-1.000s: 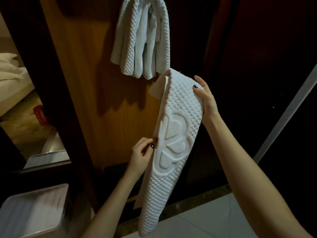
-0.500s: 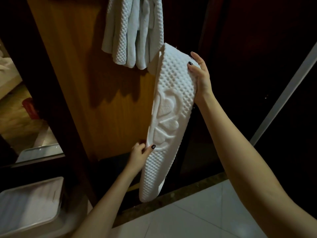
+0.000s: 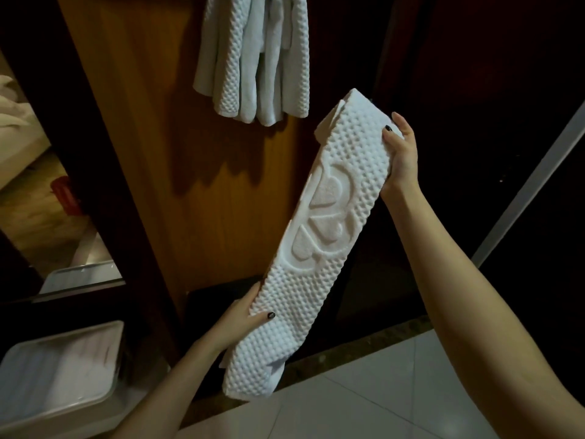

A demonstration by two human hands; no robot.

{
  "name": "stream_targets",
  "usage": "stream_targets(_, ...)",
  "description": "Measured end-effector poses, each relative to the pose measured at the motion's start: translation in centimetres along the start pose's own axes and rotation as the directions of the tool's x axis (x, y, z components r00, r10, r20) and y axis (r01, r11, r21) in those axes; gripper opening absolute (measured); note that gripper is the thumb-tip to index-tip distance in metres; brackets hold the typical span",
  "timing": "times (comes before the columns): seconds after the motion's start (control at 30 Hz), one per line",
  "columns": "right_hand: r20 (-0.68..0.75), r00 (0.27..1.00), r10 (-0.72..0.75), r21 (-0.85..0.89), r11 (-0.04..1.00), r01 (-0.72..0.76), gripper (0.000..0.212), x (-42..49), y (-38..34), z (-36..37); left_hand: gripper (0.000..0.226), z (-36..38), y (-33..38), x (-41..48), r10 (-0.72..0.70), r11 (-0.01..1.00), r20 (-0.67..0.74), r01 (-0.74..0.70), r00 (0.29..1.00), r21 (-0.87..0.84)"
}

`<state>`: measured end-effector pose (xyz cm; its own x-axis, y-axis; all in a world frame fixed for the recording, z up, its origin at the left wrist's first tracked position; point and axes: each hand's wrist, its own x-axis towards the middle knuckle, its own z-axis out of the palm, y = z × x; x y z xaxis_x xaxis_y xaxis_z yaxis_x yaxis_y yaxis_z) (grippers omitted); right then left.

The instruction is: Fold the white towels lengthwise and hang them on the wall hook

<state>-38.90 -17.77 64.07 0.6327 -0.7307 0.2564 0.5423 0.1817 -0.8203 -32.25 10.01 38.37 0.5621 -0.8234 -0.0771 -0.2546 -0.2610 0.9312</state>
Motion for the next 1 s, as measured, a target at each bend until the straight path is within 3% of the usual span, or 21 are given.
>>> stream_targets(0.07, 0.009, 1.000, 0.002, -0.032, 0.999, -0.002, 0.025, -0.9, 0.4, 0.6, 0.078, 0.5, -0.2, -0.2, 0.025, 1.000, -0.056, -0.025, 0.998, 0.005)
stream_targets(0.13, 0.052, 0.999, 0.009, -0.087, 0.996, -0.004, 0.025, -2.1, 1.4, 1.3, 0.093, 0.7, 1.9, 0.7, 0.067, 0.995, -0.201, -0.080, 0.977, -0.060)
stream_targets(0.23, 0.138, 0.987, 0.077, -0.146, 0.988, -0.057, 0.026, -4.3, 3.2, 2.6, 0.116, -0.9, 8.5, 3.2, 0.064, 0.960, -0.370, -0.159, 0.927, -0.232)
stream_targets(0.3, 0.188, 0.974, 0.124, -0.162, 0.982, -0.094, 0.025, -5.3, 3.9, 3.4, 0.128, -2.9, 13.0, 4.3, 0.157, 0.924, -0.414, -0.281, 0.897, -0.258)
stream_targets(0.4, 0.272, 0.955, 0.122, -0.117, 0.989, -0.093, 0.029, -5.6, 3.5, 4.3, 0.108, -5.3, 17.6, 5.0, 0.335, 0.882, -0.388, -0.430, 0.859, -0.191)
stream_targets(0.47, 0.312, 0.944, 0.104, -0.081, 0.993, -0.083, 0.037, -5.4, 2.7, 4.6, 0.088, -5.8, 18.9, 5.4, 0.364, 0.867, -0.372, -0.456, 0.854, -0.198)
stream_targets(0.63, 0.367, 0.926, 0.085, -0.075, 0.995, -0.062, 0.051, -4.5, 1.1, 3.7, 0.102, -5.0, 18.3, 5.5, 0.327, 0.877, -0.490, -0.452, 0.808, -0.161)
stream_targets(0.7, 0.382, 0.920, 0.090, -0.075, 0.995, -0.066, 0.052, -4.2, 0.7, 3.1, 0.099, -4.6, 18.0, 5.6, 0.301, 0.869, -0.443, -0.434, 0.845, -0.237)
stream_targets(0.8, 0.377, 0.922, 0.091, -0.081, 0.995, -0.065, 0.052, -3.8, 0.2, 2.7, 0.062, -3.9, 17.0, 5.7, 0.285, 0.857, -0.296, -0.381, 0.912, -0.346)
stream_targets(0.83, 0.365, 0.927, 0.090, -0.087, 0.994, -0.063, 0.052, -3.6, 0.1, 2.7, 0.065, -3.6, 16.7, 5.7, 0.265, 0.856, -0.270, -0.355, 0.926, -0.376)
stream_targets(0.87, 0.353, 0.931, 0.091, -0.093, 0.994, -0.062, 0.053, -3.4, 0.0, 2.7, 0.067, -3.4, 16.4, 5.6, 0.255, 0.853, -0.250, -0.339, 0.934, -0.397)
stream_targets(1.0, 0.315, 0.941, 0.126, -0.131, 0.987, -0.088, 0.052, -2.4, -0.5, 2.8, 0.040, -2.8, 15.7, 5.1, 0.253, 0.840, -0.259, -0.344, 0.932, -0.420)
